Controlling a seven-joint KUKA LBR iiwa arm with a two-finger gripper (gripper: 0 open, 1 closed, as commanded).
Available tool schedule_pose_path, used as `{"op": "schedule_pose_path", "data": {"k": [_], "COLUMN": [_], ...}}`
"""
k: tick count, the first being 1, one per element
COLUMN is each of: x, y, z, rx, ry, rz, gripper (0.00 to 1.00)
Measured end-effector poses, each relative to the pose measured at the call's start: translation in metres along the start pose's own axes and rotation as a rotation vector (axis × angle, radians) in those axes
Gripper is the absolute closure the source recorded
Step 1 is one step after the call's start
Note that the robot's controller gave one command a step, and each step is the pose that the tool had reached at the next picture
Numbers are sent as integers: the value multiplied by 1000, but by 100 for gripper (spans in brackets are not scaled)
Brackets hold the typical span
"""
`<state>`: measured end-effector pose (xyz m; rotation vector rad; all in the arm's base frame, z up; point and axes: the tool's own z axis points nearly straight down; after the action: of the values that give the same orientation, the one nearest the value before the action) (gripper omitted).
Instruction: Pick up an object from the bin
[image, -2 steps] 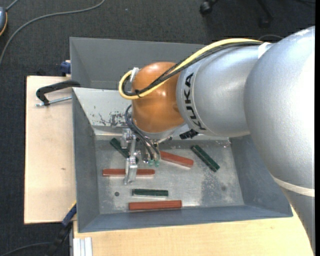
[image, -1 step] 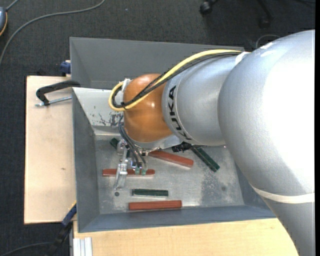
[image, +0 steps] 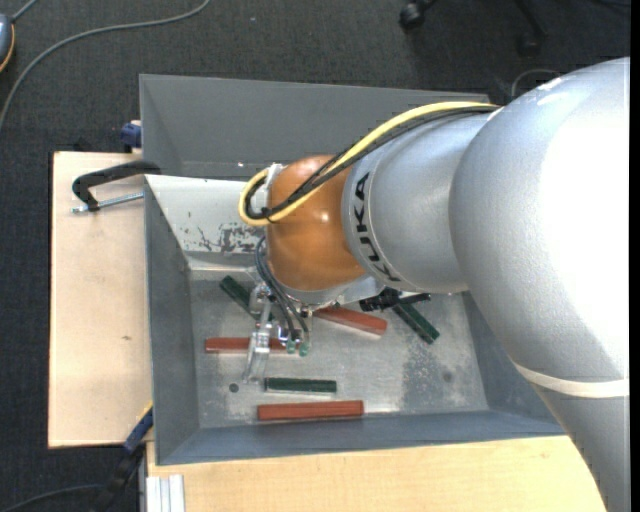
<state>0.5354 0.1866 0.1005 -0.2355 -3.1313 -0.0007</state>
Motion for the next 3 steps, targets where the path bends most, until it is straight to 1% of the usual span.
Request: {"op": "schedule_pose_path", "data": {"k": [1,2,3], "x": [9,9,9], "y": [20,21,21], "z": [30,29,29], "rx": [-2,-3,-3], "ry": [-2,-2,-2], "rz": [167,166,167], "gripper": [0,0,100]}}
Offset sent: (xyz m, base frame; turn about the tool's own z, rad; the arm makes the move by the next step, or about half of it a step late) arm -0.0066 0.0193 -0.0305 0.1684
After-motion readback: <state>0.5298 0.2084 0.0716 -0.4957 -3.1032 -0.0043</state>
